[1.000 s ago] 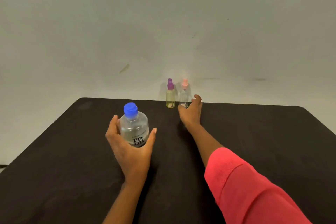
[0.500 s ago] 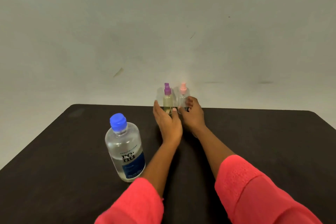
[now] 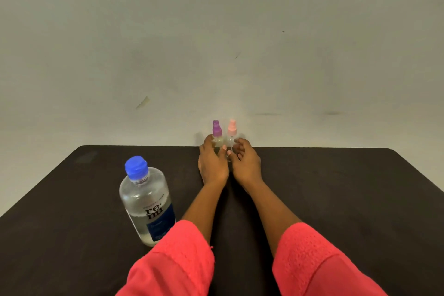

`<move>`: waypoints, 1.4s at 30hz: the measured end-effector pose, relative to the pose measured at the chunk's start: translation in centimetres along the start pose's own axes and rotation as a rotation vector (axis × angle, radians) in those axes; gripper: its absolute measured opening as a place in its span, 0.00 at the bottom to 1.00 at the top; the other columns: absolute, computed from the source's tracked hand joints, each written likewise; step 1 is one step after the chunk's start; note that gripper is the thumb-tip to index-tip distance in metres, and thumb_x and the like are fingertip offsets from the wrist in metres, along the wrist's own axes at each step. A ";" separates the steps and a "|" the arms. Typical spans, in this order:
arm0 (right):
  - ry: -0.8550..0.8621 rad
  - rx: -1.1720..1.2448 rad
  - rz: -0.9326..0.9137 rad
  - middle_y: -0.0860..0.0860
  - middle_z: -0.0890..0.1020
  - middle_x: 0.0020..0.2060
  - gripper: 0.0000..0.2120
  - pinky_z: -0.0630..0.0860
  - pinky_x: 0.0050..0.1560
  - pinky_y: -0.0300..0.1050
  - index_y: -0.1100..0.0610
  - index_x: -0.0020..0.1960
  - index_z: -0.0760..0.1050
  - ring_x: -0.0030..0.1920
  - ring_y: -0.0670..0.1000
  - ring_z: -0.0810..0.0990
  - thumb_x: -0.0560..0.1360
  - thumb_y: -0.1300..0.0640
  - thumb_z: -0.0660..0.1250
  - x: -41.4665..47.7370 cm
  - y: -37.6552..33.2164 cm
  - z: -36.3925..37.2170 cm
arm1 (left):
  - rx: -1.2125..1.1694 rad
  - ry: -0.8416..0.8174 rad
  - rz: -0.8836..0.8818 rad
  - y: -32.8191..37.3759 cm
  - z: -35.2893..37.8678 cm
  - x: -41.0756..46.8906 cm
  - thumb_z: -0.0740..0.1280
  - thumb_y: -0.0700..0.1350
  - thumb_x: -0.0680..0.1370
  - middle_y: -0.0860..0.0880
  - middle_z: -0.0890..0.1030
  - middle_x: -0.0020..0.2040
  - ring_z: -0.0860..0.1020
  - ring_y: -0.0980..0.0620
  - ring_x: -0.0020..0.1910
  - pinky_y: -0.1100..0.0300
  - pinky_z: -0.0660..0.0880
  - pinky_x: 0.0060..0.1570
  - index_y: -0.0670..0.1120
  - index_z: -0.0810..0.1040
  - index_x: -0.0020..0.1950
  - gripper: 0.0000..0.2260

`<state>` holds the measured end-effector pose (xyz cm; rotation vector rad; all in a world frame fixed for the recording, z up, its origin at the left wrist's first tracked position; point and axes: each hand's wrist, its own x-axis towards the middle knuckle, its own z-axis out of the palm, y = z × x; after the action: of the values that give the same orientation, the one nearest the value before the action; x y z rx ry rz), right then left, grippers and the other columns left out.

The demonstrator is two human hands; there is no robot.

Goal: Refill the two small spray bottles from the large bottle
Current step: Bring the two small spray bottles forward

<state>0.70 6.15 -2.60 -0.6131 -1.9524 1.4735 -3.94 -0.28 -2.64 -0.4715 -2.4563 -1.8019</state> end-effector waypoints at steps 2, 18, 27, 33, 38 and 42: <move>0.011 -0.014 -0.004 0.51 0.77 0.55 0.17 0.71 0.55 0.36 0.56 0.64 0.71 0.56 0.47 0.76 0.76 0.63 0.65 -1.0 0.0 -0.5 | -0.031 -0.035 0.036 -0.1 -0.6 -1.5 0.62 0.45 0.81 0.48 0.72 0.66 0.74 0.49 0.61 0.53 0.72 0.61 0.48 0.65 0.73 0.20; 0.055 -0.128 -0.069 0.46 0.79 0.50 0.17 0.76 0.53 0.37 0.53 0.59 0.72 0.51 0.44 0.78 0.72 0.60 0.71 -15.5 -1.1 -7.5 | -0.037 -0.260 0.159 1.2 -6.5 -16.4 0.64 0.42 0.80 0.53 0.78 0.60 0.77 0.55 0.57 0.60 0.74 0.56 0.51 0.67 0.69 0.18; 0.093 -0.158 -0.089 0.46 0.78 0.48 0.15 0.73 0.43 0.28 0.50 0.54 0.71 0.48 0.41 0.77 0.71 0.58 0.72 -21.8 -1.9 -9.9 | -0.077 -0.347 0.162 1.1 -8.6 -21.8 0.64 0.42 0.80 0.58 0.77 0.54 0.77 0.63 0.51 0.69 0.73 0.49 0.53 0.67 0.64 0.14; 0.118 -0.221 -0.080 0.46 0.76 0.47 0.17 0.72 0.42 0.31 0.50 0.52 0.70 0.45 0.43 0.76 0.69 0.53 0.75 -22.6 -2.1 -9.8 | -0.047 -0.323 0.172 1.5 -8.8 -22.1 0.63 0.43 0.80 0.56 0.78 0.56 0.77 0.60 0.54 0.63 0.74 0.55 0.51 0.67 0.68 0.16; 0.125 -0.227 -0.071 0.47 0.77 0.47 0.16 0.73 0.45 0.32 0.50 0.52 0.71 0.46 0.44 0.76 0.69 0.54 0.75 -21.8 -2.2 -9.2 | -0.016 -0.284 0.132 1.8 -8.5 -21.7 0.62 0.44 0.81 0.51 0.75 0.66 0.74 0.53 0.65 0.57 0.71 0.63 0.50 0.62 0.75 0.23; 0.120 -0.214 -0.069 0.48 0.78 0.47 0.15 0.74 0.46 0.34 0.51 0.51 0.71 0.47 0.44 0.77 0.69 0.55 0.74 -21.4 -2.3 -8.8 | 0.016 -0.255 0.103 1.8 -8.0 -21.2 0.61 0.46 0.81 0.49 0.74 0.69 0.73 0.51 0.66 0.52 0.70 0.65 0.51 0.58 0.76 0.25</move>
<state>22.03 -3.01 -2.82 -0.7028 -2.0301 1.1686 15.67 -11.78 -3.27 -0.8594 -2.5462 -1.7791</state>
